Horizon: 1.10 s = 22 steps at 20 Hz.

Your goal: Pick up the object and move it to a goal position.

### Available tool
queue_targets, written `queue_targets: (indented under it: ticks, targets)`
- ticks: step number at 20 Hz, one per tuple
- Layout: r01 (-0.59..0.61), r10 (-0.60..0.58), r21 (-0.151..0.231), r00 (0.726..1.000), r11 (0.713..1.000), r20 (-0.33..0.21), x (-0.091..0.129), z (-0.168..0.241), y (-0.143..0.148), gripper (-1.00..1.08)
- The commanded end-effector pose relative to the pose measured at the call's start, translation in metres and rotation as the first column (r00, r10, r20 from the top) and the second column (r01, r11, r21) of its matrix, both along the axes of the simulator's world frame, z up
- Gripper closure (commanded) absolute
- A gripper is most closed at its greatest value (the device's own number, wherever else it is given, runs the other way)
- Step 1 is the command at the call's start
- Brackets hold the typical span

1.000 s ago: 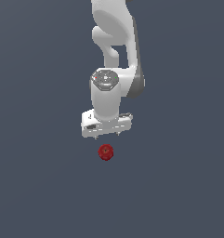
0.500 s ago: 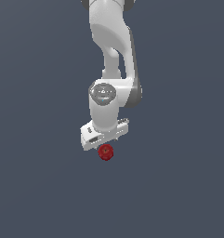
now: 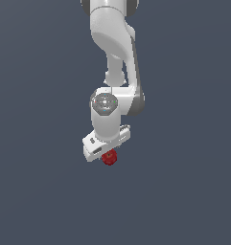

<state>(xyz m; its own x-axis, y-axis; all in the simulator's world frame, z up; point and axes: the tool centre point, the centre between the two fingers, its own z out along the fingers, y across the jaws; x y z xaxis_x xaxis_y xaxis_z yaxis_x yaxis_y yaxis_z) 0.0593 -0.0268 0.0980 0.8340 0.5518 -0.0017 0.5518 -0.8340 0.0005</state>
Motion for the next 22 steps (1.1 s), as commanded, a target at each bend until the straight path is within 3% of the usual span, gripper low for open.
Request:
queue_targets:
  ticks: [1, 22]
  targets:
    - [-0.014, 0.014, 0.001, 1.0, 1.0, 0.001, 0.001, -0.001, 0.0, -0.92]
    - [-0.017, 0.017, 0.001, 1.0, 1.0, 0.001, 0.002, -0.052, 0.0, -0.92]
